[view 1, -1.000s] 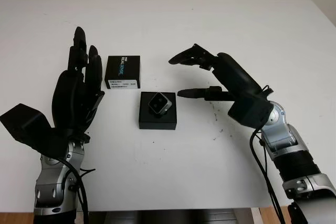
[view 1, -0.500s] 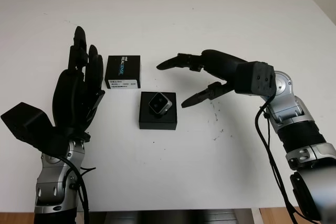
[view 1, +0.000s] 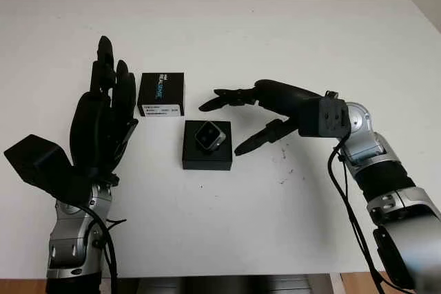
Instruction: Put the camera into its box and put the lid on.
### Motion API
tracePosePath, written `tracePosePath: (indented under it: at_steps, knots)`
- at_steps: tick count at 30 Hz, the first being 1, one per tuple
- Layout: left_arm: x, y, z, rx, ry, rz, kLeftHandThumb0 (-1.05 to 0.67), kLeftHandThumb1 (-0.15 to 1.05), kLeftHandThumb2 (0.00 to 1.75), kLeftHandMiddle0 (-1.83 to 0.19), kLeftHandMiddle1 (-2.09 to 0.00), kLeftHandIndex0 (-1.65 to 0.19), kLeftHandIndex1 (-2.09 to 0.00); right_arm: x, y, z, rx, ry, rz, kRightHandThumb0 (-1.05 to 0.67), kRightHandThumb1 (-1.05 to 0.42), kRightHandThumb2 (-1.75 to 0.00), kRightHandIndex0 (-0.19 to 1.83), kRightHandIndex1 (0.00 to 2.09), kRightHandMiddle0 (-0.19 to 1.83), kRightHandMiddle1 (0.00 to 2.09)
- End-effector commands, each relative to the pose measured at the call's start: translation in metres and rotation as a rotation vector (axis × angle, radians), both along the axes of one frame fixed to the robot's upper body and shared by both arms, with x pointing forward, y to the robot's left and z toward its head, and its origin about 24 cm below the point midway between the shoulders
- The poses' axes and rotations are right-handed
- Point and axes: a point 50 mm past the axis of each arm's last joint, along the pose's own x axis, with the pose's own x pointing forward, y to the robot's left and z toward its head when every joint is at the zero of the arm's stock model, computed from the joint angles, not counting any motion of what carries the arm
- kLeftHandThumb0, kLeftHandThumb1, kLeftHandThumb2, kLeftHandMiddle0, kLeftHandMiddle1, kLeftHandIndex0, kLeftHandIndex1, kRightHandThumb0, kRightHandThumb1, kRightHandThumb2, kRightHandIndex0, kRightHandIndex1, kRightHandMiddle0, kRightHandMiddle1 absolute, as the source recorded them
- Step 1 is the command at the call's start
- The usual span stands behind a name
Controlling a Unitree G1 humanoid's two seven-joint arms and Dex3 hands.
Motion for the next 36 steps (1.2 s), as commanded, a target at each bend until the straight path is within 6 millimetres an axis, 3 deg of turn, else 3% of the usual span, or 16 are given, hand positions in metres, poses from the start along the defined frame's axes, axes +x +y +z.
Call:
tracePosePath:
  at_steps: [1,4,12,25,33,36]
  knots:
    - [0.001,-0.002,0.003,0.001,-0.018,-0.009,-0.77,1.05,0.45,0.19,0.00,0.19,0.00,-0.001,0.000,-0.005,0.051,0.004,-0.014,-0.61,-0.86,-0.05,0.20,0.08,0.32,0.73]
    - [0.001,-0.002,0.002,0.002,-0.013,-0.009,-0.77,1.05,0.45,0.19,0.00,0.19,0.00,-0.003,0.003,-0.011,0.105,0.002,-0.030,-0.57,-0.86,-0.06,0.25,0.09,0.26,0.92]
    - [0.004,-0.002,0.000,0.004,-0.008,-0.006,-0.77,1.05,0.45,0.19,0.00,0.19,0.00,-0.006,0.014,-0.022,0.170,-0.004,-0.039,-0.52,-0.89,-0.05,0.31,0.11,0.19,1.12]
    - [0.002,0.001,0.000,-0.005,-0.013,0.006,-0.78,1.05,0.44,0.19,0.00,0.19,0.00,-0.007,0.008,-0.029,0.089,0.020,-0.016,-0.51,-0.89,-0.05,0.28,0.10,0.21,1.18]
    - [0.002,0.002,0.001,-0.007,-0.014,0.004,-0.78,1.05,0.42,0.19,0.00,0.19,0.00,-0.010,0.004,-0.027,0.009,-0.023,-0.003,-0.44,-0.88,-0.05,0.29,0.10,0.29,1.12]
    - [0.002,0.002,0.001,-0.009,-0.012,0.006,-0.78,1.05,0.41,0.19,0.00,0.19,0.00,-0.011,0.004,-0.026,0.016,-0.066,-0.005,-0.36,-0.90,-0.06,0.36,0.14,0.41,1.20]
